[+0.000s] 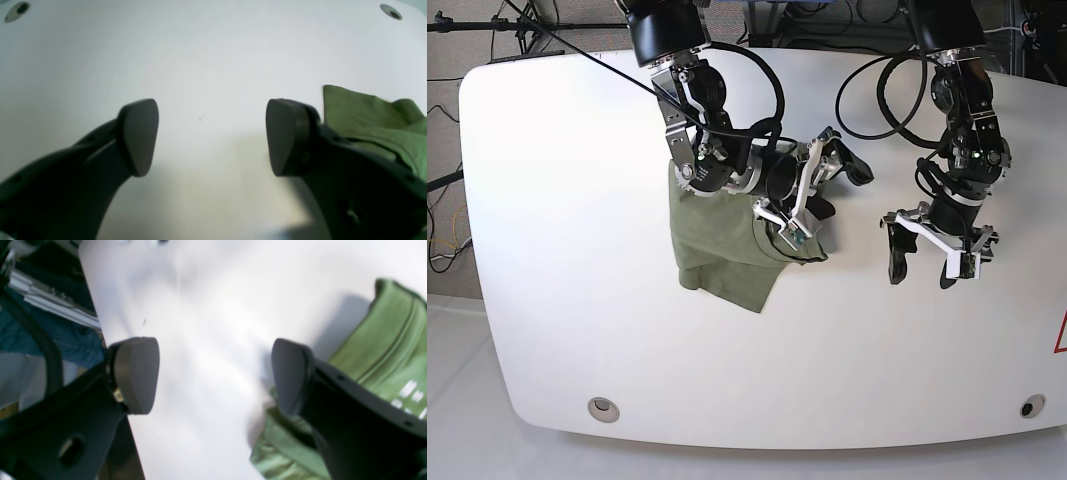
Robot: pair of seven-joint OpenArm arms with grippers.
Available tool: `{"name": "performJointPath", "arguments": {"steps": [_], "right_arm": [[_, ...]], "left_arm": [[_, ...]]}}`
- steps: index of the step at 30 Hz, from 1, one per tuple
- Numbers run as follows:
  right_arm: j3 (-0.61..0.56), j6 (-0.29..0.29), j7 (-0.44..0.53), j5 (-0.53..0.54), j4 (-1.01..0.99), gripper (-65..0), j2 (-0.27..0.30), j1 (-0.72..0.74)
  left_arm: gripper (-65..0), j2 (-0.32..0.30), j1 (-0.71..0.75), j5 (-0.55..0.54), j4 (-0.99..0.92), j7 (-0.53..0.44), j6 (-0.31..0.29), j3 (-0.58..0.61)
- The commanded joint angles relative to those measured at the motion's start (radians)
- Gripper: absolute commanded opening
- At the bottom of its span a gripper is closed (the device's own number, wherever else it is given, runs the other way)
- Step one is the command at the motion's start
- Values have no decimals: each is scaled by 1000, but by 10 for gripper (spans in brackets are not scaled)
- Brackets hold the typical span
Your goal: Fold the T-shirt properly
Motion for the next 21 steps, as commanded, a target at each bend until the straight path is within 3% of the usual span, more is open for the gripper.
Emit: {"name": "performJointPath", "arguments": {"steps": [1,11,14,18,20,21], "right_arm": [[6,4,25,21,47,-144,-7,36],[115,2,25,14,103,-147,62,83],[155,2,25,14,98,-198,93,93],[210,2,28,14,98,-388,122,106],[244,2,28,14,94,-574,140,126],[251,2,28,14,92,-617,143,131]], "left_arm": [[-171,-11,-17,-14,22,-27,1,-2],[-178,-8,6,-16,74,-26,-1,10],[-196,-8,31,-17,116,-26,-1,44],[-304,-11,52,-17,175,-26,-1,122],[-422,-13,72,-17,208,-26,-1,173],[-450,-13,75,-17,214,-26,-1,182]]}}
